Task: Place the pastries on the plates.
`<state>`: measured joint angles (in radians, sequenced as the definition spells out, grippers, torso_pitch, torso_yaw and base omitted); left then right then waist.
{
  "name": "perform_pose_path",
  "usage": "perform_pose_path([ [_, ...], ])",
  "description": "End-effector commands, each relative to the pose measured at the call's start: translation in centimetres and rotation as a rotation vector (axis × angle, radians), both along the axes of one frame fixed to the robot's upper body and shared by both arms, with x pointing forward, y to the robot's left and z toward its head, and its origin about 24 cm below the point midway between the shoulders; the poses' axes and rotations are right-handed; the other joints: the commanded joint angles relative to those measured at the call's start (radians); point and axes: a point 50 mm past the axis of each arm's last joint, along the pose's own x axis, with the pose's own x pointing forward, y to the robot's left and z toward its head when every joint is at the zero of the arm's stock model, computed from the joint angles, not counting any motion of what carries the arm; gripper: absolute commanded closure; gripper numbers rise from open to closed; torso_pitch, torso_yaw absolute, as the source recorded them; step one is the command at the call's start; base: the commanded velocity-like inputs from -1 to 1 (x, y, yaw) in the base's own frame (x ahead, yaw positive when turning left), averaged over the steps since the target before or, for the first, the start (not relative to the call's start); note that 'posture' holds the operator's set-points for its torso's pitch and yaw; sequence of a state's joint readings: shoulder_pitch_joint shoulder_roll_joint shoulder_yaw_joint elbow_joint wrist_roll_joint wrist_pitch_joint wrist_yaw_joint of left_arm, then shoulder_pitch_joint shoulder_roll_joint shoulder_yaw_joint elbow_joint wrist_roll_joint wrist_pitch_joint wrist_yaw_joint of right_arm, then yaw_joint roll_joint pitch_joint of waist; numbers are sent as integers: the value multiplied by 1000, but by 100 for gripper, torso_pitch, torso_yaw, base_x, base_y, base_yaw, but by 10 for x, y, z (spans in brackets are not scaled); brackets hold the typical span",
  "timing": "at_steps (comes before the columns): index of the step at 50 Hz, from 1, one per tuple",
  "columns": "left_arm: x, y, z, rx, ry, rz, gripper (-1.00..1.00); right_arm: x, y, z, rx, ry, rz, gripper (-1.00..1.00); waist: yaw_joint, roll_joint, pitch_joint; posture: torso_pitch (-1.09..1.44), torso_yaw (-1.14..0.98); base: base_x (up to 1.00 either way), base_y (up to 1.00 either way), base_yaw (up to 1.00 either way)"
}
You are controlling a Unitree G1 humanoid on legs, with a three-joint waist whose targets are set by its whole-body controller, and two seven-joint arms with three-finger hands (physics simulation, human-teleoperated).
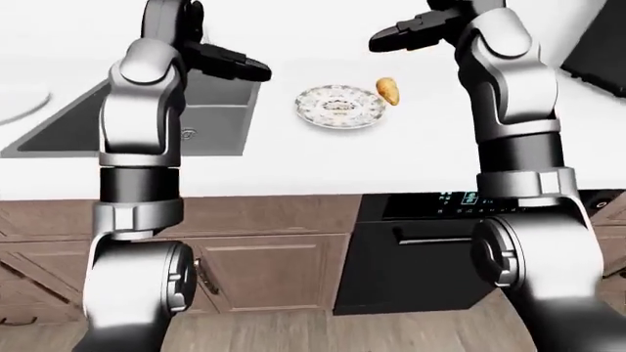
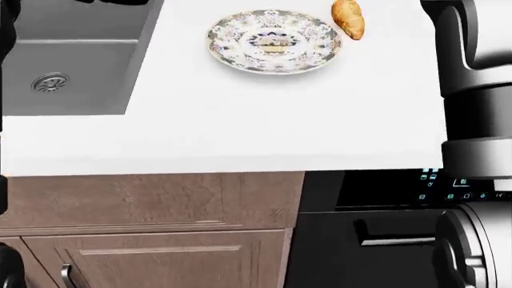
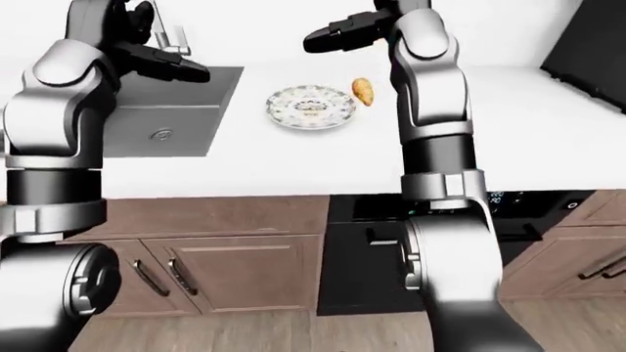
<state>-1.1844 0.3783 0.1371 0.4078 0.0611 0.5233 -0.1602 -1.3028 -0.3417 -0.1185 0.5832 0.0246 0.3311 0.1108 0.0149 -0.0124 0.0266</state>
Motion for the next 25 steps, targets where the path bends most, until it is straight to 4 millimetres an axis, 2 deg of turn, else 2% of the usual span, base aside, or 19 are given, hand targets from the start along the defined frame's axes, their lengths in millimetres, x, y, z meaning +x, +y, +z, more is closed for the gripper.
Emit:
perform_pose_path([
  [1,-6,-6,20,10,-82,-21,-100,-5,-6,12,8,-47,-20,-100,-10,0,-19,0,0,0,-27,0],
  [2,-7,-6,20,14,-81,-22,-100,-4,-6,12,7,-46,-25,-100,-7,-59,-26,0,0,0,-14,0],
  [3,-7,-6,20,12,-82,-21,-100,-5,-6,13,-1,-50,-28,-100,-18,-125,-18,0,0,0,0,0],
  [4,-6,-6,20,12,-81,-22,-100,-5,-6,13,1,-52,-27,-100,-18,-82,16,0,0,0,0,0],
  [6,-6,-6,20,14,-81,-22,-100,-5,-6,13,-4,-53,-30,-100,-18,-76,-1,0,0,0,0,0],
  [10,-7,-6,19,14,-78,-21,-100,-4,-7,12,8,-42,-32,-100,-16,-47,9,0,0,0,0,0],
  [11,-7,-6,19,15,-76,-23,-100,-5,-6,11,0,-42,-30,-100,-15,-41,-9,0,0,0,-13,0],
  [12,-7,-6,19,14,-77,-22,-100,-5,-6,11,5,-40,-29,-100,-12,-24,-18,0,0,7,-49,0],
  [13,-7,-5,18,14,-75,-22,-100,-5,-6,11,5,-40,-28,-100,-19,16,-3,0,0,7,-53,0],
  [14,-7,-5,19,15,-75,-22,-100,-5,-6,11,8,-40,-28,-100,-23,41,9,0,0,7,-54,0],
  [15,-8,-5,19,16,-76,-20,-100,-5,-6,11,1,-41,-29,-100,-25,64,11,0,0,12,-52,0],
  [17,-8,-5,19,17,-75,-20,-100,-5,-6,11,-2,-42,-27,-100,-30,130,-5,0,0,27,-36,0],
  [18,-8,-5,19,19,-75,-21,-100,-5,-6,11,-2,-42,-27,-100,-13,62,7,0,0,30,-23,0],
  [19,-8,-5,20,19,-77,-22,-100,-5,-5,12,-7,-44,-24,-100,-19,77,0,0,0,35,-2,0],
  [23,-9,-4,20,20,-78,-17,-100,-6,-5,12,-10,-45,-23,-100,4,-26,3,0,0,34,0,0],
  [24,-9,-4,21,22,-79,-17,-100,-6,-6,11,-13,-45,-23,-100,6,-66,-2,0,0,36,0,0],
  [25,-10,-5,21,24,-79,-20,-100,-6,-6,12,-10,-46,-20,-100,-3,-35,2,0,0,35,0,0],
])
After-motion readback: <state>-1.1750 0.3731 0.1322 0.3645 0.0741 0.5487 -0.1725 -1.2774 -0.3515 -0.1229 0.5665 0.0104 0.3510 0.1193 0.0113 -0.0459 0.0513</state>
